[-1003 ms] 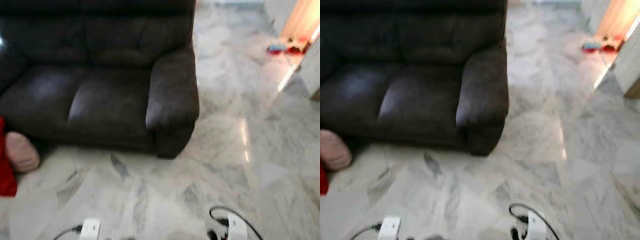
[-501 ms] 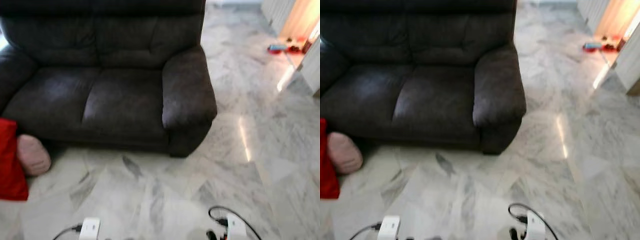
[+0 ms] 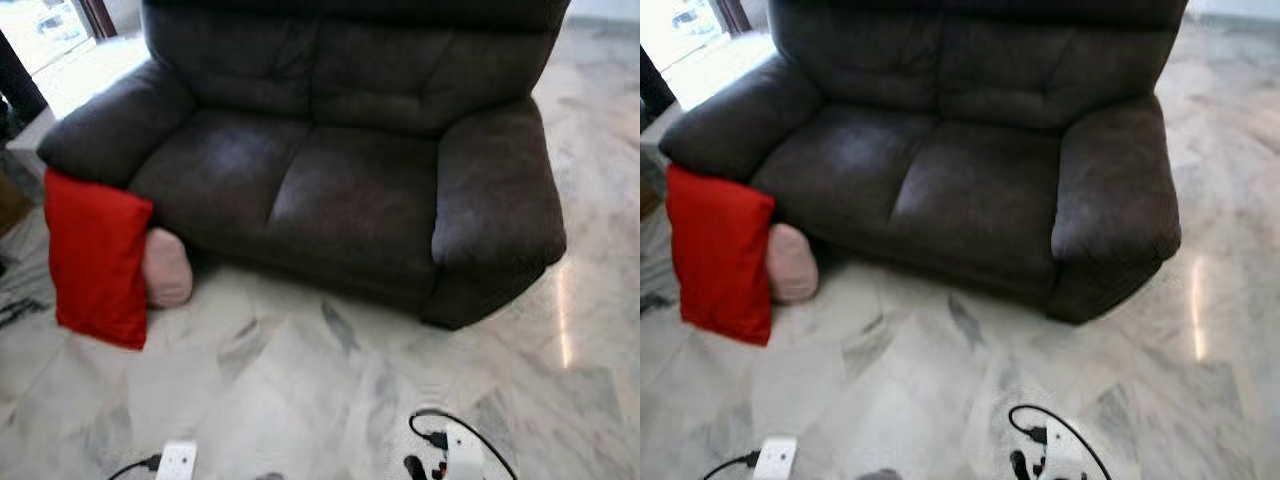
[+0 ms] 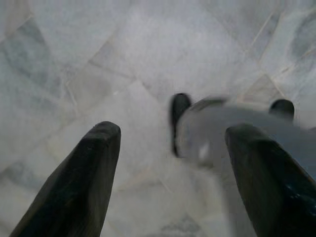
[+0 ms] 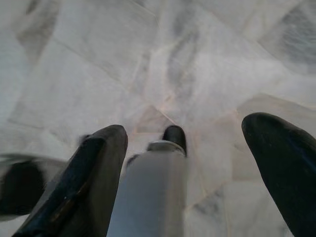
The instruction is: Move the pillow to the sofa from floor
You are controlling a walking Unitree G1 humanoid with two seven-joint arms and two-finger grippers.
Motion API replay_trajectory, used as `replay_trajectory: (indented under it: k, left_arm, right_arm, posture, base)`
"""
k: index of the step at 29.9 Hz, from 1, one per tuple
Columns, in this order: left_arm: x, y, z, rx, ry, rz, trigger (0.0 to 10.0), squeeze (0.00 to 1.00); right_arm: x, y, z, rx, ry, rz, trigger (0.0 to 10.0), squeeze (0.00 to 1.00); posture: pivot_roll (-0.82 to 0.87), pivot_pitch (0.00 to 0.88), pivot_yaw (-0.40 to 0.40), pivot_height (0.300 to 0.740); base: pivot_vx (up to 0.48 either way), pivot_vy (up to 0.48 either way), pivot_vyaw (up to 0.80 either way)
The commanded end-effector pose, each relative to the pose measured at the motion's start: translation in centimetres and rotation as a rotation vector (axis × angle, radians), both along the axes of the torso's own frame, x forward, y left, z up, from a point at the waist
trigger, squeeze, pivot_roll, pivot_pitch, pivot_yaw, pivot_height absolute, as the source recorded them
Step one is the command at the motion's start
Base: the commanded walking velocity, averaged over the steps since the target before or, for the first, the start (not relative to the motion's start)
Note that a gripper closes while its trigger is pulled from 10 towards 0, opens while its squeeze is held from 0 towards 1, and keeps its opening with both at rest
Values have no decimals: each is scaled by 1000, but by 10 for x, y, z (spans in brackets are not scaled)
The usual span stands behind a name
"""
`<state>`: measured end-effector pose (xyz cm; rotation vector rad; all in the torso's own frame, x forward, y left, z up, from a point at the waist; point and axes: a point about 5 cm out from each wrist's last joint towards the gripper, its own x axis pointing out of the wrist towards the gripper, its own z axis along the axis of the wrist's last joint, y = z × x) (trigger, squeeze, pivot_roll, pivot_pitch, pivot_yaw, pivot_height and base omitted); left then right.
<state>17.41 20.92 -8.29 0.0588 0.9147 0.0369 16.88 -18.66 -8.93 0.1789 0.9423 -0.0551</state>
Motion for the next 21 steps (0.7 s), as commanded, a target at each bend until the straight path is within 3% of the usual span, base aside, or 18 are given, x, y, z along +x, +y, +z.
replay_trajectory:
  k: [1,21]
  left_arm:
    - [-13,6,-5,7,48,17,10000,0]
    - [-13,6,-5,5,48,15,10000,0]
  right_arm:
    - [-7,6,-4,24,25,-7,10000,0]
    - [-6,7,-3,34,21,-10,10000,0]
  posture:
    - [41,169,-6,740]
    - [38,152,-4,740]
  base:
    - [0,364,0]
    - [0,365,0]
